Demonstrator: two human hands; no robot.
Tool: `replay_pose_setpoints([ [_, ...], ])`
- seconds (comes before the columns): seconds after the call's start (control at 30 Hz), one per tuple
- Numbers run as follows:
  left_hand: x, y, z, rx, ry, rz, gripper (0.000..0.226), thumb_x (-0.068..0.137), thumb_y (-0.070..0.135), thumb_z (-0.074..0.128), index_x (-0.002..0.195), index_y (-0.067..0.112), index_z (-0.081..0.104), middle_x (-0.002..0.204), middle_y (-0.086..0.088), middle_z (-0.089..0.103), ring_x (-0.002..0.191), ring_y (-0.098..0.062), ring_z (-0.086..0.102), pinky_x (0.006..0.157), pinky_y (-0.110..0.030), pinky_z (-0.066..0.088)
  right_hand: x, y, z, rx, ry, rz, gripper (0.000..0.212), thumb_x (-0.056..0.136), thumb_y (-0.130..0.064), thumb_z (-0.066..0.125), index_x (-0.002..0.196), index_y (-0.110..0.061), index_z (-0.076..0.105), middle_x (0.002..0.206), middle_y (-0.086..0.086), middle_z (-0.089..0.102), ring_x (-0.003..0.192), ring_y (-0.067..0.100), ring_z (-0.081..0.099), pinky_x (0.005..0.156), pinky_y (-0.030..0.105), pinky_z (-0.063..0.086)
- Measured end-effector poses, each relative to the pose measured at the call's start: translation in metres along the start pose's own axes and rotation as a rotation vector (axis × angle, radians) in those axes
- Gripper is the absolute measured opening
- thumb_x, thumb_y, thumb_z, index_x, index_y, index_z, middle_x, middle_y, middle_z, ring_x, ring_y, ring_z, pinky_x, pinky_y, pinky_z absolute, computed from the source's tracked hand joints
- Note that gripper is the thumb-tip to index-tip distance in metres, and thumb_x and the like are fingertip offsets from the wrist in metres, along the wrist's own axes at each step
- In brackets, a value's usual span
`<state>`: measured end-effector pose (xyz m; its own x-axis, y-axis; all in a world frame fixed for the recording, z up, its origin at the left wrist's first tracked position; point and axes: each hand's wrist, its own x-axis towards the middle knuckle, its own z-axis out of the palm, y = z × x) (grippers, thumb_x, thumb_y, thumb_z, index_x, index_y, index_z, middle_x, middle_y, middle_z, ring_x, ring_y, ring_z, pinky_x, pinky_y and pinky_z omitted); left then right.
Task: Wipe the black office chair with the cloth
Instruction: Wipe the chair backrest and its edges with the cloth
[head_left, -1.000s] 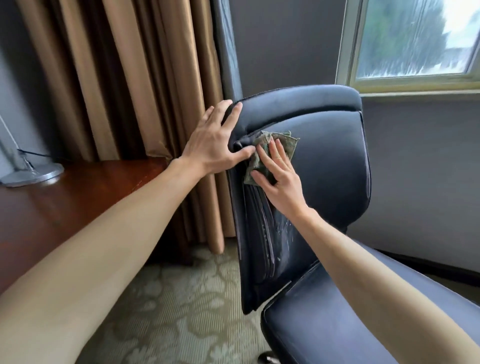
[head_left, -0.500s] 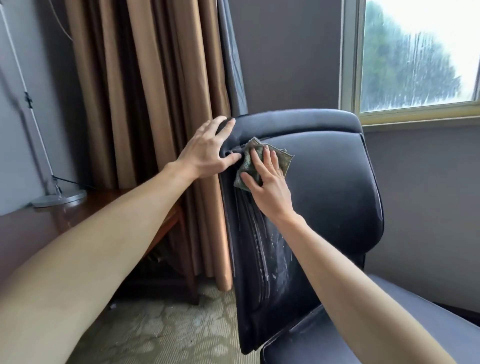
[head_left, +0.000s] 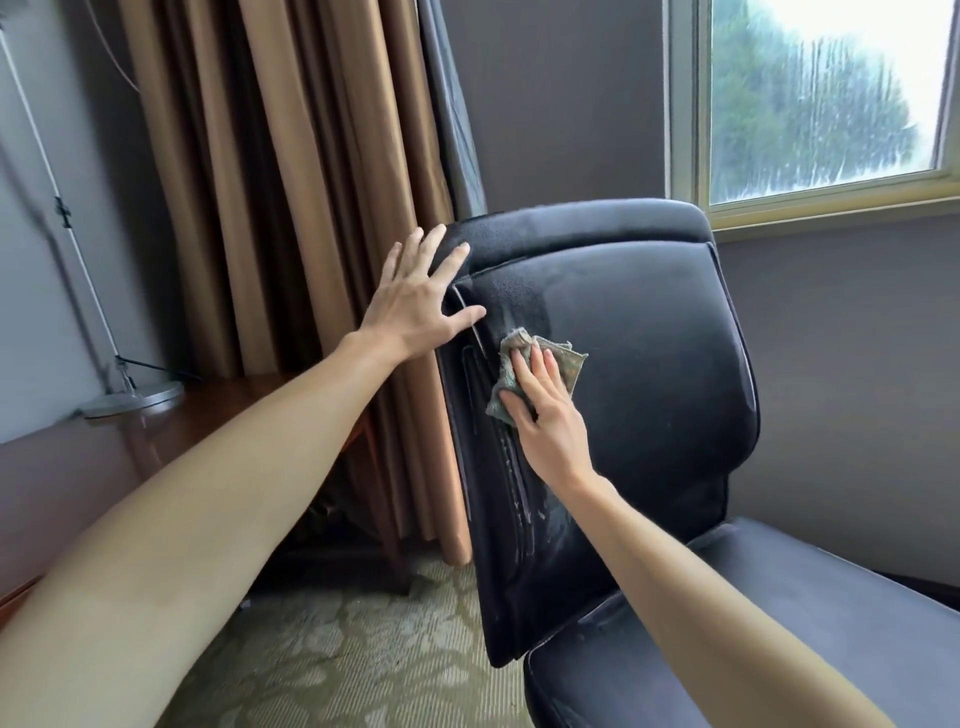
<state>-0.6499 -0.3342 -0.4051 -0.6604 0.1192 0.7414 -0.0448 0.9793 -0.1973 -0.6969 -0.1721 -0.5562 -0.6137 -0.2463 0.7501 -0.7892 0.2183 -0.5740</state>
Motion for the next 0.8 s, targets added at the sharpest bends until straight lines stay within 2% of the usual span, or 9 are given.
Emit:
replay_pose_setpoints([
  [0.17, -0.021, 0.006, 0.017, 0.073, 0.008, 0.019, 0.068, 0.093, 0.058, 0.046, 0.152, 0.026, 0.03, 0.164, -0.006, -0.004, 0.149, -0.027, -0.01, 0.118, -0.053, -0.005, 0.018, -0.009, 0.005, -0.043, 0.029, -0.004, 0.054, 0.1, -0.033, 0.047, 0.15, -0.032, 0.027, 0.159, -0.009, 0.016, 0.148, 0.008, 0.003, 0.121, 0.036, 0.012],
  [0.4, -0.027, 0.012, 0.029, 0.099, 0.021, 0.076, 0.069, 0.093, 0.054, 0.05, 0.151, 0.021, 0.033, 0.163, -0.01, 0.003, 0.15, -0.025, -0.003, 0.118, -0.053, -0.004, -0.051, 0.032, 0.019, 0.004, 0.09, -0.04, 0.053, 0.099, -0.031, 0.046, 0.148, -0.03, 0.025, 0.156, -0.013, 0.022, 0.147, 0.005, 0.008, 0.119, 0.043, 0.023],
  [0.6, -0.032, 0.017, 0.034, 0.145, 0.007, 0.119, 0.07, 0.092, 0.053, 0.052, 0.151, 0.022, 0.033, 0.162, -0.009, 0.013, 0.15, -0.025, 0.004, 0.116, -0.055, -0.006, -0.032, 0.026, 0.018, -0.004, 0.135, -0.009, 0.047, 0.101, -0.025, 0.047, 0.147, -0.028, 0.034, 0.155, -0.011, 0.025, 0.147, 0.01, 0.012, 0.121, 0.038, 0.018],
  [0.8, -0.036, 0.012, 0.04, 0.129, -0.002, 0.063, 0.075, 0.091, 0.06, 0.047, 0.153, 0.024, 0.027, 0.163, -0.009, 0.006, 0.15, -0.021, -0.001, 0.116, -0.055, -0.006, -0.001, 0.016, 0.018, -0.065, 0.151, -0.01, 0.047, 0.101, -0.029, 0.047, 0.147, -0.028, 0.036, 0.156, -0.007, 0.026, 0.148, 0.011, 0.011, 0.121, 0.038, 0.018],
])
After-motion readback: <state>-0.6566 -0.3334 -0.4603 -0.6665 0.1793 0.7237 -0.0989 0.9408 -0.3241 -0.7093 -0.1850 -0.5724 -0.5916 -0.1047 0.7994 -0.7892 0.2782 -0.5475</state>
